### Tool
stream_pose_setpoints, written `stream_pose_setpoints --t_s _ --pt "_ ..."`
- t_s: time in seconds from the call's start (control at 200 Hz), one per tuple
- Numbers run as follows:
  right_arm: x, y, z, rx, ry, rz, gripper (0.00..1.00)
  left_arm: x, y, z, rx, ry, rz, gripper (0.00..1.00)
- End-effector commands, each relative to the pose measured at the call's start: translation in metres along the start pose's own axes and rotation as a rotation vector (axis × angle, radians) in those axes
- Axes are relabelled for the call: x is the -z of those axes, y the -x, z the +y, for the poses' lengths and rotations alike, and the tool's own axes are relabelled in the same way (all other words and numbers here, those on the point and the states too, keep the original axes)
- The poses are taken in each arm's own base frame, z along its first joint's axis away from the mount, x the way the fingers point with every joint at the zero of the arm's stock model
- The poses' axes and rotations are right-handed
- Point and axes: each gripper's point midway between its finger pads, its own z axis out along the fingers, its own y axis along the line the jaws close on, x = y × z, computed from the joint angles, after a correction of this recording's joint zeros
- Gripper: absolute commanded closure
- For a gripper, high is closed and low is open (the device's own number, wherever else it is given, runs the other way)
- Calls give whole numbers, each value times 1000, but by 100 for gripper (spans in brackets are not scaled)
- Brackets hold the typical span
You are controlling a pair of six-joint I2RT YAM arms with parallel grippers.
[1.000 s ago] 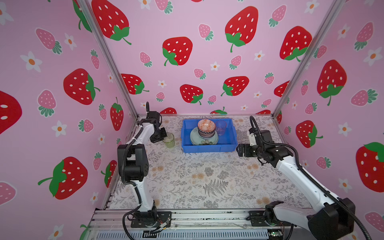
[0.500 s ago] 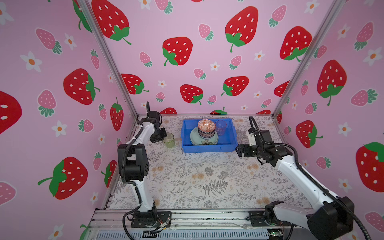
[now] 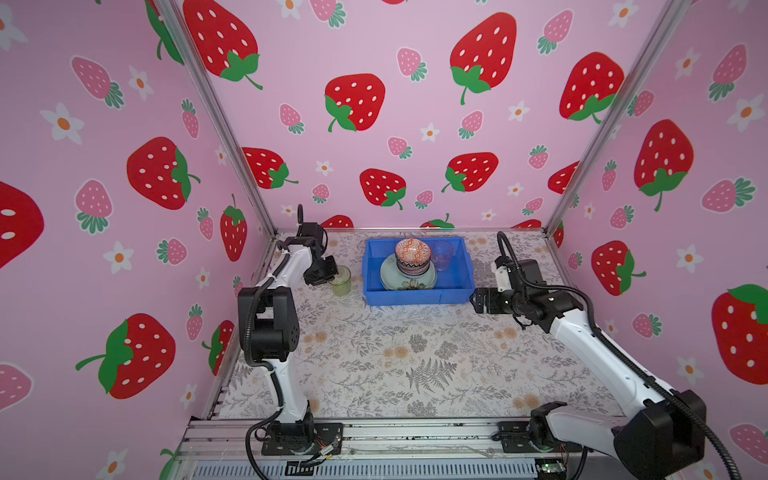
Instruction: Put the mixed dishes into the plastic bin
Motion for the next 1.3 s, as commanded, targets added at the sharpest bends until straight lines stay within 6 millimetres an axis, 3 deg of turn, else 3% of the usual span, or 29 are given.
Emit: stream_pose_setpoints --t_s 0.0,0.635,0.73,0.825,1.011,1.296 --pt "3 9 2 -6 8 -21 1 2 1 -4 -8 -7 13 74" --pt "8 8 11 0 57 -13 1 6 0 -3 -22 9 25 93" --pt "13 14 18 13 93 -32 1 13 1 -4 -24 4 16 93" --pt "15 17 22 25 99 -22 1 22 1 -8 -29 -4 5 100" --pt "12 19 26 31 59 28 1 43 1 -19 -62 -16 -39 100" --pt "15 38 66 118 174 14 1 75 3 -32 -81 -66 -101 100"
